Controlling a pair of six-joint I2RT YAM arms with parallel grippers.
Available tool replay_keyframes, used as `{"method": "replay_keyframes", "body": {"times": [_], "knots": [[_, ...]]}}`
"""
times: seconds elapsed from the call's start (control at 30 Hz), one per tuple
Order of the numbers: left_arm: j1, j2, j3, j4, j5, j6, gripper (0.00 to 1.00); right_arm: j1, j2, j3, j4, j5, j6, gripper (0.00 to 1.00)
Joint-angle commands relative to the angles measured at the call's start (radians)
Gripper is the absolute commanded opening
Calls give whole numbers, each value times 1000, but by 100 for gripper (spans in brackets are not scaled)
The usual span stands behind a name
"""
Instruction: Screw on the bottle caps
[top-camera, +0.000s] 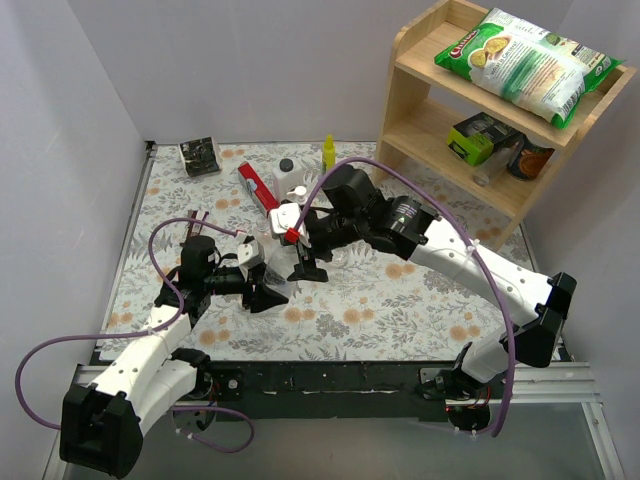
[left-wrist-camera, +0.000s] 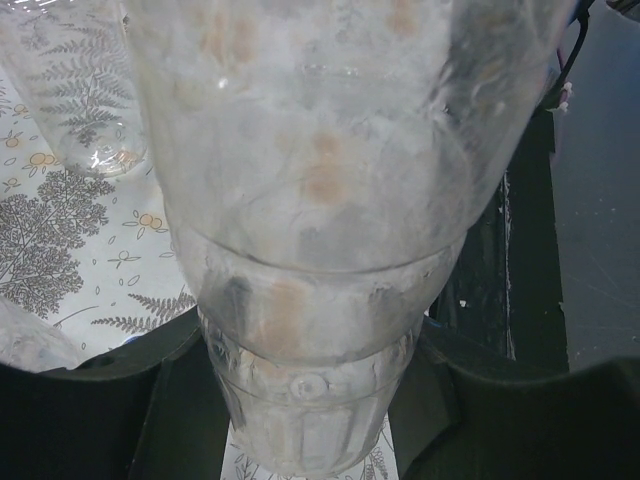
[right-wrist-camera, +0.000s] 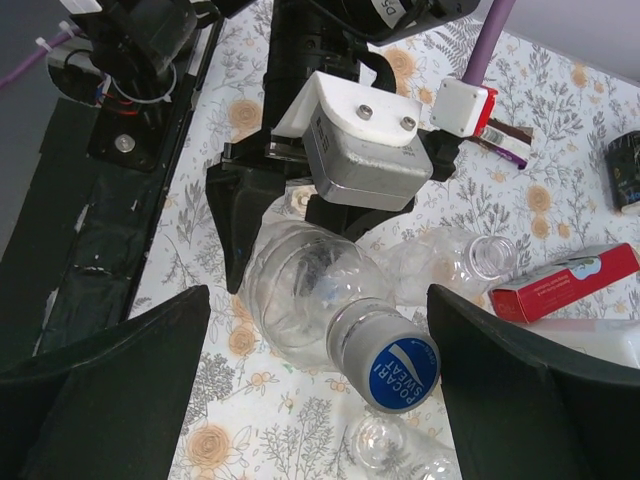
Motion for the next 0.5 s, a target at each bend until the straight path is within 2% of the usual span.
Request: {"method": "replay_keyframes", "body": {"times": [0.0, 0.47], "knots": [[0, -6, 25, 65, 2, -63, 0, 11, -40, -22, 3, 23, -11, 95], [0, -9, 5, 148, -29, -160, 0, 16, -80, -77, -20, 99, -17, 95]]}}
